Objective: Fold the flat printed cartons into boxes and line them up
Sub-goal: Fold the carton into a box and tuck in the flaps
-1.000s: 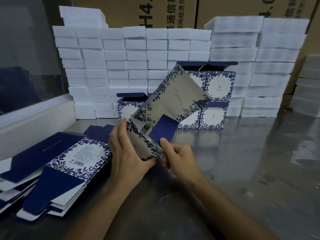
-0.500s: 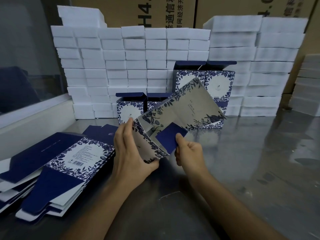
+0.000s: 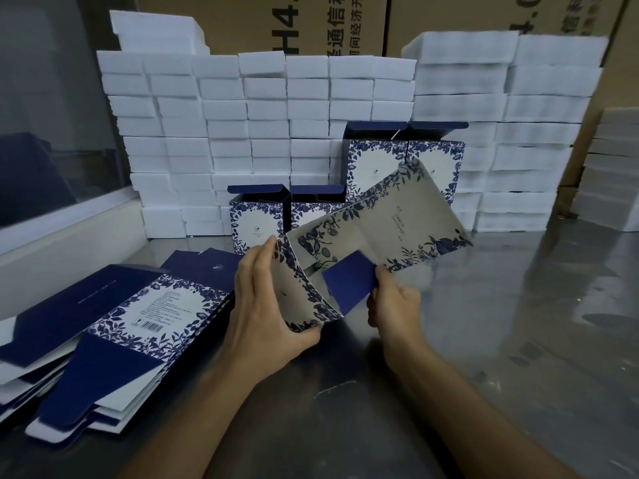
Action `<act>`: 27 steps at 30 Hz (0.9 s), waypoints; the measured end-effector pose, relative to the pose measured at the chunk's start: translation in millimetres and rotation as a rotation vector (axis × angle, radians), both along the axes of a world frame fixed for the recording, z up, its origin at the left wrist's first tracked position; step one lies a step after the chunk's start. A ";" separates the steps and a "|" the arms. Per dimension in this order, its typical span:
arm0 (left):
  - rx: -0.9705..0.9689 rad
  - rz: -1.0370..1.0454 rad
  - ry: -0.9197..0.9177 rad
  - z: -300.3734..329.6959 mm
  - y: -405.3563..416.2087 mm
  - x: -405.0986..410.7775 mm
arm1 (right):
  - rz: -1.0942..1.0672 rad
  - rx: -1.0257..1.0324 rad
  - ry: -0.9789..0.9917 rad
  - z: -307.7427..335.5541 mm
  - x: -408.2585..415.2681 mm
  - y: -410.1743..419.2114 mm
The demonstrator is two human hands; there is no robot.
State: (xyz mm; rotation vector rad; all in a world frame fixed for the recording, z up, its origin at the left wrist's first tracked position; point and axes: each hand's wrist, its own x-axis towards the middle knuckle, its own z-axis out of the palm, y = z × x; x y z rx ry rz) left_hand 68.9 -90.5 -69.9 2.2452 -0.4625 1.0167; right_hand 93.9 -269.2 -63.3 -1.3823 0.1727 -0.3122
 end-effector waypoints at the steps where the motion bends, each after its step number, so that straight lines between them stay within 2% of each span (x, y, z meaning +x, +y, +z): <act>1: 0.004 -0.003 0.006 0.4 -0.3 0.0 | -0.012 -0.008 0.010 -0.5 1.0 -1.5; 6: -0.038 -0.027 0.029 1.1 1.4 -1.3 | -0.044 -0.069 -0.033 -2.7 2.5 -2.4; 10: -0.066 -0.024 0.047 1.0 -1.5 -1.3 | -0.174 -0.313 -0.242 -4.8 1.2 -0.4; 13: -0.133 -0.042 0.101 -1.4 -0.6 0.3 | -0.204 -0.294 -0.336 -3.9 3.3 -0.7; 18: -0.239 -0.122 0.198 -5.1 -4.8 -1.4 | -0.021 -0.169 -0.355 -4.9 2.8 4.6; 22: -0.426 -0.179 0.266 -3.2 -6.7 0.4 | 0.095 -0.099 -0.334 -2.5 2.1 6.9; 27: -0.748 -0.322 0.376 3.0 -6.4 2.4 | 0.238 -0.202 -0.319 -0.2 -4.4 11.1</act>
